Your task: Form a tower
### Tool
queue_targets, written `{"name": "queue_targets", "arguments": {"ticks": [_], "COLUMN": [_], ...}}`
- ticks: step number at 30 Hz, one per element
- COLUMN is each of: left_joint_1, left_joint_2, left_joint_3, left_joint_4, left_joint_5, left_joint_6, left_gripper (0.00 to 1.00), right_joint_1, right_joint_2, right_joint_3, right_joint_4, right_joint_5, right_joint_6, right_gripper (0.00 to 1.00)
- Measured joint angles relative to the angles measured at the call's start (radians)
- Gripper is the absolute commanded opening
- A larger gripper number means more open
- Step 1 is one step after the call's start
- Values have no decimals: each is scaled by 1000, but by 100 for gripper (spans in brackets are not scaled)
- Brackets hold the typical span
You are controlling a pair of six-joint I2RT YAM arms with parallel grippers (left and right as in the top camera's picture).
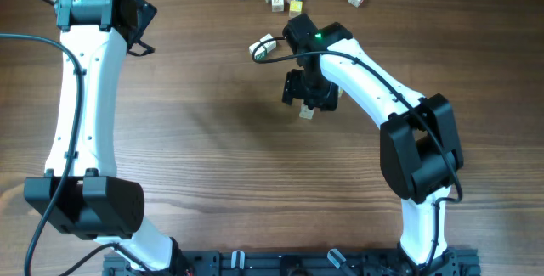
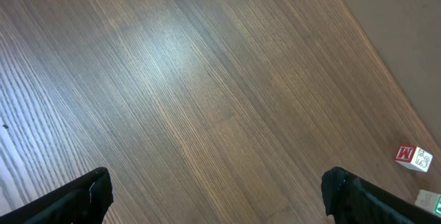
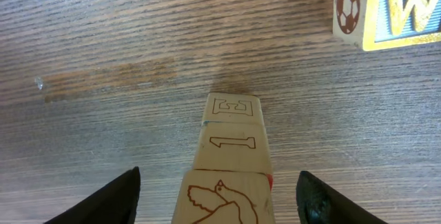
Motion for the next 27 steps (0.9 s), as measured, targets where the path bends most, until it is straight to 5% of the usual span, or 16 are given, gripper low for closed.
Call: {"name": "queue_targets", "arguments": {"ticks": [27], "left_joint_1": [0], "left_joint_2": [0], "left_joint_3": [0], "left_joint_4": [0], "left_joint_5": [0], "left_joint_6": [0], "left_gripper": [100], "right_joint_1": [0], "right_joint_2": [0], "right_joint_3": [0], "right_joint_4": [-1], "right_joint_5": [-8], "right_joint_6": [-4], "right_gripper": [50]}}
